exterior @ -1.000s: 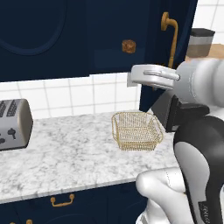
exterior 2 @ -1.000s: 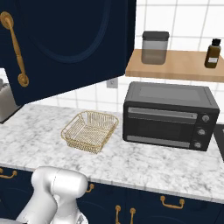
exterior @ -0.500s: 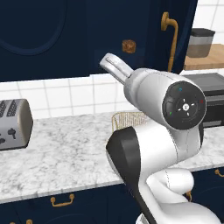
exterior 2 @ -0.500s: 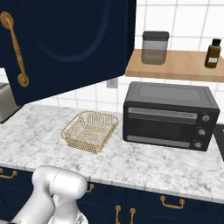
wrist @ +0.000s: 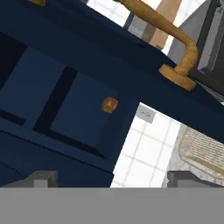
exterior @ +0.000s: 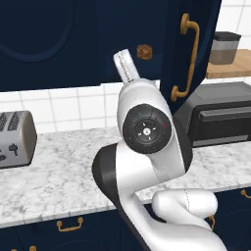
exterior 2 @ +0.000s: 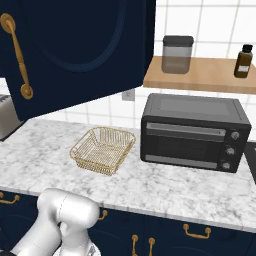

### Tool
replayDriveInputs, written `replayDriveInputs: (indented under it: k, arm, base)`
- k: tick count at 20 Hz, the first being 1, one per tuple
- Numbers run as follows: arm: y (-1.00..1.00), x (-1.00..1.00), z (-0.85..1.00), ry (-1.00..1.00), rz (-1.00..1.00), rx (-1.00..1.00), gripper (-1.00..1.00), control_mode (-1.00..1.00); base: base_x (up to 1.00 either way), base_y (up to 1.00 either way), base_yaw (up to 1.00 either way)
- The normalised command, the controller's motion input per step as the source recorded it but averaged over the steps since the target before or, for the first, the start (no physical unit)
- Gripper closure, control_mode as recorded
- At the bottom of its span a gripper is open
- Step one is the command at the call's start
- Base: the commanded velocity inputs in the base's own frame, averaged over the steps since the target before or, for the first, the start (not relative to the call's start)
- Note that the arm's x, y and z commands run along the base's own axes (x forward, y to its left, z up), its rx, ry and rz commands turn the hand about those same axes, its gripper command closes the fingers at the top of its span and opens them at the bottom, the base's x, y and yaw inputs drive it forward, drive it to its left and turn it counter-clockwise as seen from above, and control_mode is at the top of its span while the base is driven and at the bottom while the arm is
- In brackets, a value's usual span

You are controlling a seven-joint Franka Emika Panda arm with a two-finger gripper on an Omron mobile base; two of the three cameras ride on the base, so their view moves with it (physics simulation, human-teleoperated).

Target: Open the cabinet, pick up the bread from the cabinet and place it in the basket. Then move the basket to the dining counter.

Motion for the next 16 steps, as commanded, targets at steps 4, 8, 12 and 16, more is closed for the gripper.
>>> replayDriveInputs:
  k: [4, 8, 12, 16]
  arm:
    - [-0.2, 0.58, 0.0, -0.27, -0.16, 0.27, -1.0, -1.0]
    - [-0.19, 0.92, -0.1, -0.14, -0.19, 0.25, -1.0, -1.0]
    - [0.18, 0.45, -0.09, -0.13, -0.38, 0.21, -1.0, -1.0]
    - [0.15, 0.13, -0.1, -0.05, -0.39, 0.26, -1.0, -1.0]
  base:
    - [0.0, 0.0, 0.0]
    - [0.0, 0.0, 0.0]
    - [0.0, 0.0, 0.0]
    - [0.0, 0.0, 0.0]
